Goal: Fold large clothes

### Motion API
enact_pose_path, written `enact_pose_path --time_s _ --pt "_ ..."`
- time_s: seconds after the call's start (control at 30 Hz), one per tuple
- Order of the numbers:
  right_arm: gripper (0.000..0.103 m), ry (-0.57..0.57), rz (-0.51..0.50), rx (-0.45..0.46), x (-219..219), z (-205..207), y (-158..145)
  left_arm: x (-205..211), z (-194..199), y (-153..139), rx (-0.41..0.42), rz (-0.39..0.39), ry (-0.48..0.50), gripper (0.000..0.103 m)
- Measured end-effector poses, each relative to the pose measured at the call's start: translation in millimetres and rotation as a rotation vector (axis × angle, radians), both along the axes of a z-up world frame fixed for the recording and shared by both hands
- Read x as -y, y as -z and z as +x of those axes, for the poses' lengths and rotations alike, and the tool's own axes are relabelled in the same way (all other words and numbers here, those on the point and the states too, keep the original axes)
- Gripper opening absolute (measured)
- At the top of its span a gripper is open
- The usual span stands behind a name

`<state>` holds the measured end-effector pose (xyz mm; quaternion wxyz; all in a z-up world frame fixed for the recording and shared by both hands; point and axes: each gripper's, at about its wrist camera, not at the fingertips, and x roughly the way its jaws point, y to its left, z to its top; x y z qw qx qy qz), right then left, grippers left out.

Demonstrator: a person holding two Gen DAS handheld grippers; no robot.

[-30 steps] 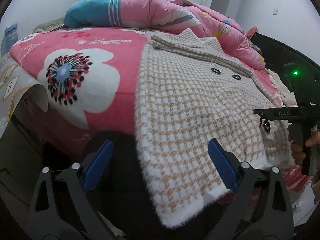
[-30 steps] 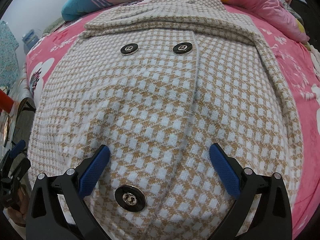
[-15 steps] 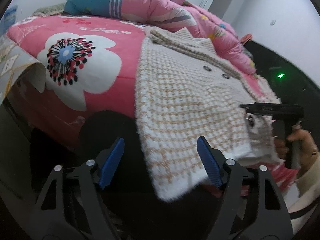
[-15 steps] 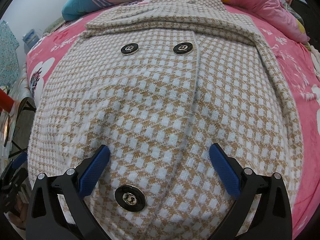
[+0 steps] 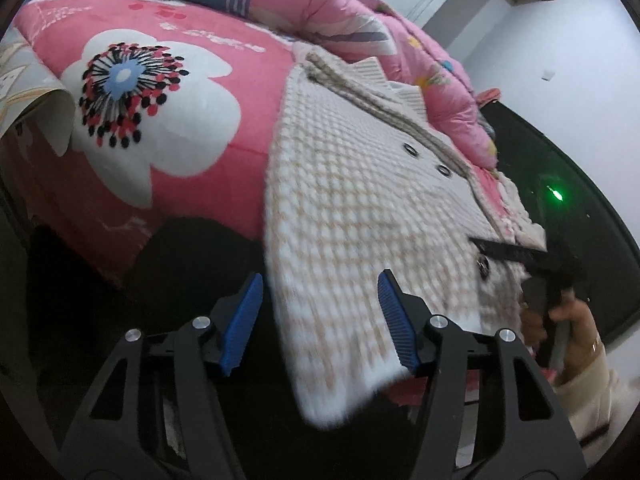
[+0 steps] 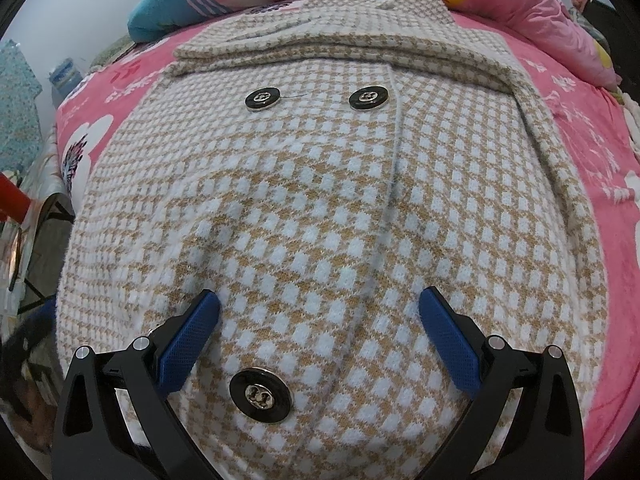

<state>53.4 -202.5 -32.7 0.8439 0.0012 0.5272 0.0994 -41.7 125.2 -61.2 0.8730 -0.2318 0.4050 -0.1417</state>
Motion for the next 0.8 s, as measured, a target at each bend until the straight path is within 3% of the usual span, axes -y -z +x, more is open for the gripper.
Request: enact_pose_path --time_s 0.23,0.57,0.8 --pt "0.097 -0.014 0.004 0.0 2.8 -1.8 -1.9 13.9 66.6 6.8 -0.159 0.12 0.019 0.054" --pt "0.097 -0.013 0.001 -0.003 2.7 -3.3 -2.4 21.9 47.1 6.0 -0.213 -0.09 0.127 0.053" --pt "0.097 -0.013 0.0 -0.002 2.5 -2.5 -2.2 32.4 23.9 8.2 -0.238 -0.111 0.166 0.053"
